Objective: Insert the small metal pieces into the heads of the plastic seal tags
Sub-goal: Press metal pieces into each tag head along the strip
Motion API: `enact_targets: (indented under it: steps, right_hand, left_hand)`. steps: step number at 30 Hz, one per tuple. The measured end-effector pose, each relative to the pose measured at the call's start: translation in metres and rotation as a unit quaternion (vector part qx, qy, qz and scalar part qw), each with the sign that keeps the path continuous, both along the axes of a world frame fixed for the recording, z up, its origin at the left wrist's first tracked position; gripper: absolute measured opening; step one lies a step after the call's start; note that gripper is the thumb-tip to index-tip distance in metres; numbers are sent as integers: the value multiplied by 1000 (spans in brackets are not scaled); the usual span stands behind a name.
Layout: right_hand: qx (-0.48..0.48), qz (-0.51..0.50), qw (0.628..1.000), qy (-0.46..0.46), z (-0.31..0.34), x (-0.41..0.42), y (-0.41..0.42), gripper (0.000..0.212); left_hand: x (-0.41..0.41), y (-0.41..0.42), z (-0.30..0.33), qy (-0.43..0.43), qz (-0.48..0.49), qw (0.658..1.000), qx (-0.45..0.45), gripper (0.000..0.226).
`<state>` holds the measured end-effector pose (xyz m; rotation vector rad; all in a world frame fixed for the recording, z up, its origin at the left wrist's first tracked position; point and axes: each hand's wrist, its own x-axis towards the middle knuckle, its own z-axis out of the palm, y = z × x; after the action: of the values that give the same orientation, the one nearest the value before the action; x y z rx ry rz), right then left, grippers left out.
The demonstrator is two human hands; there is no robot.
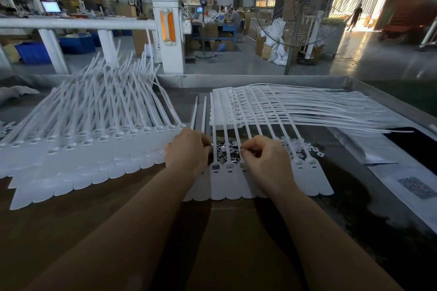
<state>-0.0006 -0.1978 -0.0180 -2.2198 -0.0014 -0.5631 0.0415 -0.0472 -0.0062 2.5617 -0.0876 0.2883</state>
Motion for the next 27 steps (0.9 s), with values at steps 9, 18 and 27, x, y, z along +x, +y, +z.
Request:
enact_targets:
  steps: [9,18,27]
  right_hand:
    - [1,-7,1000,10,0,0,0,8]
    - [2,-7,1000,17,1,0,0,8]
    - [-18,-2,1000,6,1,-1,-1,9]
  left_hand:
    - [-19,-10,3,-61,-63,990,-112,3]
    - [-29,-17,-10,-62,-123,989,-52,14]
    - [-31,-11,-8,-46,-142,988,-30,15]
